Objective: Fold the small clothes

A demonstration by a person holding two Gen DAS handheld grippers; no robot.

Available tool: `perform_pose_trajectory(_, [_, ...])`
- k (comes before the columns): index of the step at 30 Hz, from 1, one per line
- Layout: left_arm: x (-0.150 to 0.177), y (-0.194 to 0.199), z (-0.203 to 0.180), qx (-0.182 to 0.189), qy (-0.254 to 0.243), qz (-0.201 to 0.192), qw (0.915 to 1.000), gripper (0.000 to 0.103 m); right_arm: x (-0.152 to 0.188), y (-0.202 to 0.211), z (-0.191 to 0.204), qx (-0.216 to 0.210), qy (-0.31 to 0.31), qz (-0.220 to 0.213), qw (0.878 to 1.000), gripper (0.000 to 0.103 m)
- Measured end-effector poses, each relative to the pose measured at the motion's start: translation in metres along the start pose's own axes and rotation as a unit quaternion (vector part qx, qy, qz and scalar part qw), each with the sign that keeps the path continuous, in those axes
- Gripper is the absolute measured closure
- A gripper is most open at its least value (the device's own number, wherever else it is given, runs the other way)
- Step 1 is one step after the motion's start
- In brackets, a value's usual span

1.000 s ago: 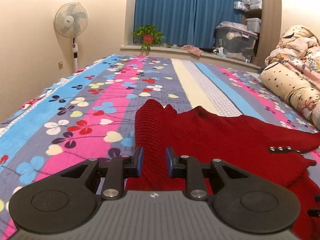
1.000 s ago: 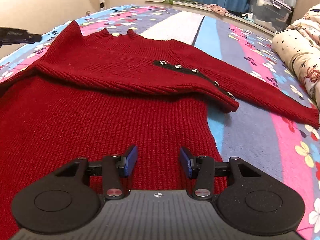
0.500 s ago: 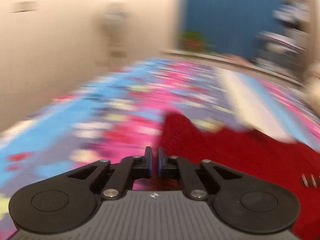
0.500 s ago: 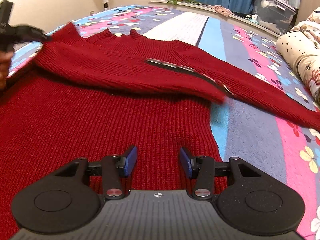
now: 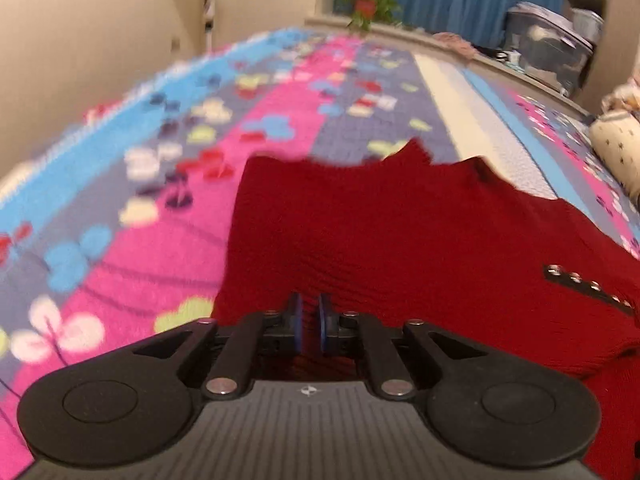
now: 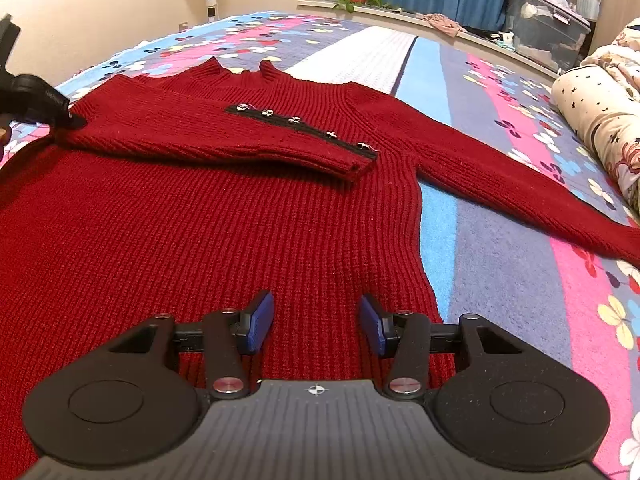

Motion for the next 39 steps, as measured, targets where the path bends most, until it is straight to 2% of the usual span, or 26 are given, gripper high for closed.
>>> perform_pose_trajectory(2, [0.006,0.016,-0.020,0.021,-0.038,-0.028,0.9987,0.076,-0.002,0.002,-0.003,-0.006,-0.008,0.002,1.000,0.053])
perform_pose_trajectory(3, [0.012,0.017,-0.029,0.024,-0.051,-0.018,0.9983,0.071,-0.004,0.004,-0.007,-0.014,-0.018,0.001,1.000,0.053])
perform_pose_trajectory(4, [0.022,0.012,-0.036,0.025,-0.061,0.010,0.9978,0.065,-0.007,0.007,-0.012,-0.023,-0.029,-0.003,0.999,0.054])
perform_pose_trajectory(5, [0.032,0.002,-0.043,0.024,-0.075,0.050,0.9957,0.065,-0.010,0.010,-0.018,-0.030,-0.043,-0.010,0.999,0.054])
perform_pose_trajectory(7, [0.037,0.014,-0.044,-0.002,-0.089,0.049,0.9948,0.065,-0.019,0.019,-0.037,-0.023,-0.073,-0.028,0.997,0.054])
perform_pose_trajectory(8, [0.036,0.028,-0.042,0.000,-0.085,0.053,0.9950,0.065,-0.022,0.023,-0.047,-0.020,-0.087,-0.036,0.995,0.054])
perform_pose_trajectory(10, [0.035,0.070,-0.038,0.022,-0.073,0.019,0.9969,0.065,-0.031,0.033,-0.074,-0.024,-0.128,-0.053,0.990,0.054])
perform_pose_trajectory(12, [0.042,0.112,-0.036,0.022,-0.091,-0.014,0.9955,0.062,-0.037,0.042,-0.102,-0.025,-0.163,-0.071,0.984,0.054])
perform_pose_trajectory(14, [0.059,0.143,-0.034,0.020,-0.103,-0.037,0.9938,0.050,-0.041,0.049,-0.129,-0.019,-0.190,-0.088,0.978,0.054])
perform_pose_trajectory(16, [0.081,0.164,-0.030,0.026,-0.092,-0.045,0.9944,0.045,-0.042,0.052,-0.158,-0.014,-0.226,-0.101,0.969,0.054])
perform_pose_trajectory(18, [0.105,0.162,-0.020,0.014,-0.056,-0.050,0.9971,0.045,-0.040,0.049,-0.186,-0.009,-0.264,-0.105,0.959,0.054])
perform_pose_trajectory(19, [0.118,0.154,-0.017,0.000,-0.040,-0.040,0.9984,0.045,-0.039,0.048,-0.198,-0.004,-0.279,-0.107,0.954,0.054])
perform_pose_trajectory(20, [0.126,0.141,-0.015,-0.032,-0.029,0.004,0.9991,0.050,-0.036,0.046,-0.208,-0.001,-0.290,-0.109,0.951,0.053])
perform_pose_trajectory(21, [0.129,0.135,-0.013,-0.060,-0.015,0.031,0.9976,0.054,-0.034,0.044,-0.220,0.004,-0.304,-0.110,0.946,0.053])
perform_pose_trajectory(23, [0.119,0.137,-0.006,-0.059,0.010,0.002,0.9982,0.053,-0.028,0.037,-0.240,-0.003,-0.336,-0.106,0.936,0.053])
perform_pose_trajectory(26, [0.104,0.135,-0.005,-0.084,0.002,-0.030,0.9960,0.052,-0.022,0.020,-0.264,-0.032,-0.383,-0.107,0.917,0.052])
perform_pose_trajectory(31, [0.097,0.121,-0.007,-0.065,0.015,-0.001,0.9977,0.052,-0.004,-0.015,-0.301,-0.037,-0.441,-0.094,0.892,0.049])
perform_pose_trajectory(35, [0.094,0.108,-0.008,-0.069,-0.009,-0.007,0.9975,0.052,0.006,-0.044,-0.323,-0.029,-0.476,-0.075,0.876,0.048])
perform_pose_trajectory(39, [0.090,0.103,-0.013,-0.066,-0.019,-0.012,0.9976,0.052,0.012,-0.062,-0.343,-0.042,-0.502,-0.090,0.859,0.048])
Point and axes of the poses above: each gripper's, at about its wrist camera, not at the fingertips, and y roughly against the way its jaws point, z to its left, x to its underside, the point moved 4 cm from there along -y, roughly the way its jaws point, and after that the axes turned 12 degrees about z, right-handed, at the moved point
